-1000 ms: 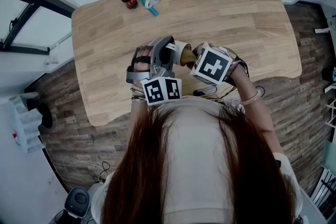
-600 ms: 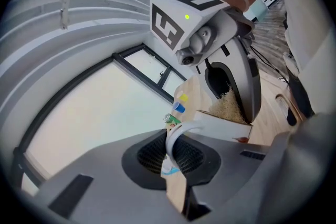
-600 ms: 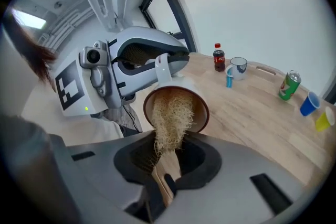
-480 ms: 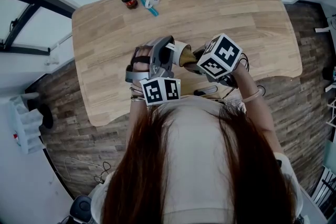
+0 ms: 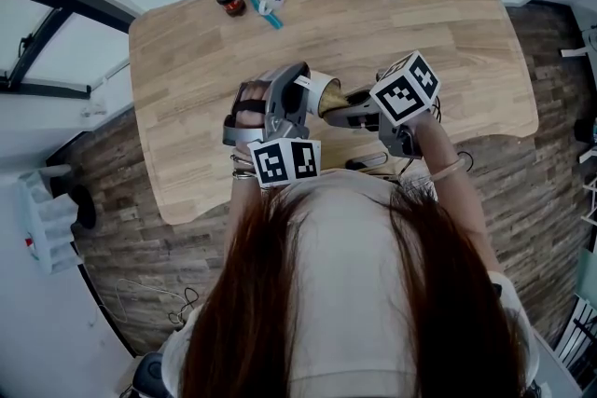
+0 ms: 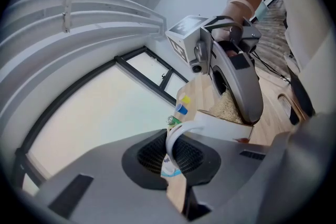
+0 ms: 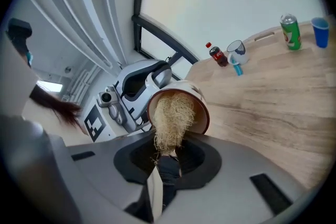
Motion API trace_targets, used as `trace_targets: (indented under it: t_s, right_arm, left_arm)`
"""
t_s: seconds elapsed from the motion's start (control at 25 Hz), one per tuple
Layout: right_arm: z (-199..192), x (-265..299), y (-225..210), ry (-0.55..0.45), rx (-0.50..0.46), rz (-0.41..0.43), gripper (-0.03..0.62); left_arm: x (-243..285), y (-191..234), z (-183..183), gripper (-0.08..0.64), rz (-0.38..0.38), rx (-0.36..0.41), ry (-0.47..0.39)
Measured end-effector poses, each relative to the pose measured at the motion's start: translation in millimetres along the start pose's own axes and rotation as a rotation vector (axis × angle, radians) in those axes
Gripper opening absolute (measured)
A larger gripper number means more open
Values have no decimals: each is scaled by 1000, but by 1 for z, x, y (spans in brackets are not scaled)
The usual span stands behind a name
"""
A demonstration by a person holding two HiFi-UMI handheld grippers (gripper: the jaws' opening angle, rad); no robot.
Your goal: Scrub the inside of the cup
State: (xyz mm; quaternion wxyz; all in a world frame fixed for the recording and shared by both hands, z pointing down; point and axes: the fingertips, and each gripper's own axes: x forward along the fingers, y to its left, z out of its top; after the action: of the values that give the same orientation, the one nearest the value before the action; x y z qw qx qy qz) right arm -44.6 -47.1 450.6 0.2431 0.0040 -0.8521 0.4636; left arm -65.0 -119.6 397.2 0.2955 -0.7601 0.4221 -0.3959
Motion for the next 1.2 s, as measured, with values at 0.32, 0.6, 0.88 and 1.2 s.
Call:
trace_targets:
  t_s: [0.32,0.6,0.88,1.2]
  right_arm:
    - [9,-2,6,-126,144,148,86]
    - [20,-7,13,-225,212,243,84]
    - [29,-10,16,-316,275,333,80]
    - [37,-16,16,-418,377,433,79]
  left_arm:
    - [-1,4,0,24,18,-11,-12]
    - [-2,8,2,24,35,-26,-20]
    - [-4,14,2,23,60,-45,-34]
    - [-2,18,4,23,89,-51,-38]
